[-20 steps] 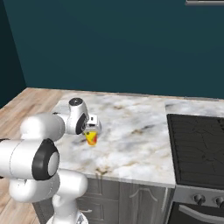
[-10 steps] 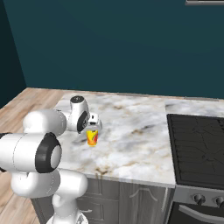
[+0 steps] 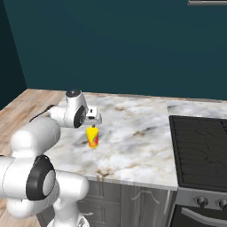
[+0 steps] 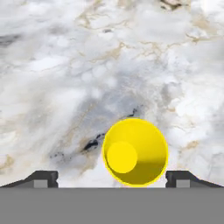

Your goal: Place the pitcher and cup on the dining counter for serving.

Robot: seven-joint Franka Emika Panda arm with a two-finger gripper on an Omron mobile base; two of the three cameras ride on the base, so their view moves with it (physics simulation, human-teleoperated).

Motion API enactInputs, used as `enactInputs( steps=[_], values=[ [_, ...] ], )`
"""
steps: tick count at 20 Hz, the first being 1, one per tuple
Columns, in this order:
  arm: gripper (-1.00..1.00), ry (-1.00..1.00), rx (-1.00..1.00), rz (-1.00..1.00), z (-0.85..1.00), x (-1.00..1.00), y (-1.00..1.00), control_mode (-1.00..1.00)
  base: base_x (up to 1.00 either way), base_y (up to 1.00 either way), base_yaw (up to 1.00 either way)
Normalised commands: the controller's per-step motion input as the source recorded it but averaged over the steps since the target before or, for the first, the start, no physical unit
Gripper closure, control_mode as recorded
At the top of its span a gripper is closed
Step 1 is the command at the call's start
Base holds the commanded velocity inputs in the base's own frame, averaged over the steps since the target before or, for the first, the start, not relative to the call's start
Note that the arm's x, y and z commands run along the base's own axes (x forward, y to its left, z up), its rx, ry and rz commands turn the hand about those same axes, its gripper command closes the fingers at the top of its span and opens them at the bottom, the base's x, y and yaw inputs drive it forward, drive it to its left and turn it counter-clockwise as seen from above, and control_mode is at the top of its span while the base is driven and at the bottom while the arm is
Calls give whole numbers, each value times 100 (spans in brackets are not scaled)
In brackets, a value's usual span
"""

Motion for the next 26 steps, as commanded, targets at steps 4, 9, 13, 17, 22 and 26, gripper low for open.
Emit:
enactInputs(
  steps=[4, 9, 13, 17, 22, 26],
  values=[
    [-100, -22, -1, -4, 91, -55, 0, -100, 0, 0, 0],
    [-100, -19, 0, -5, 84, -63, 0, -100, 0, 0, 0],
    [-100, -19, 0, -1, 68, -64, 0, -100, 0, 0, 0],
    [-100, -18, 0, 0, 50, -57, 0, -100, 0, 0, 0],
    [-100, -7, 0, 0, 3, -24, 0, -100, 0, 0, 0],
    [-100, 0, 0, 0, 0, 0, 0, -100, 0, 0, 0]
  ],
)
